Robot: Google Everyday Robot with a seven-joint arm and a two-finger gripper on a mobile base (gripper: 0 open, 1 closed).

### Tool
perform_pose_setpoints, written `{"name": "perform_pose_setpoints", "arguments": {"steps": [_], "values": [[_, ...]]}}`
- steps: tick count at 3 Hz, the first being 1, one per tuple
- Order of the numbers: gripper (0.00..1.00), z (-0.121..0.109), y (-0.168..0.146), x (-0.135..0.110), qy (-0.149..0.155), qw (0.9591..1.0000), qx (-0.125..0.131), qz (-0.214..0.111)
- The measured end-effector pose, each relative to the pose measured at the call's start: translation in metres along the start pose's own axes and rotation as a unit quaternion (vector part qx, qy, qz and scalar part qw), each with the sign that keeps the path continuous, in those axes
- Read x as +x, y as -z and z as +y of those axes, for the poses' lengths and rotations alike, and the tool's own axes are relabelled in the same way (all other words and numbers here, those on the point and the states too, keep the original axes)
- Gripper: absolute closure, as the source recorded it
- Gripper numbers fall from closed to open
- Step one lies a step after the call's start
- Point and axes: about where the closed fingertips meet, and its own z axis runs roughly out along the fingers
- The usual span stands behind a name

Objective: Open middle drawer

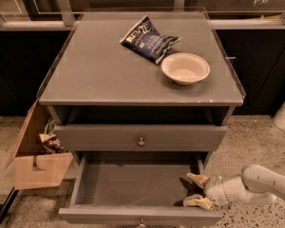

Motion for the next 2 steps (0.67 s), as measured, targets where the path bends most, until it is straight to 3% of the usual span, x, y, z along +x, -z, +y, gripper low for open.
{"name": "perform_pose_setpoints", "arguments": {"steps": [2], "values": [[0.00, 0.0000, 0.0003, -0.0057, 0.005, 1.0000, -0.001, -0.004]]}}
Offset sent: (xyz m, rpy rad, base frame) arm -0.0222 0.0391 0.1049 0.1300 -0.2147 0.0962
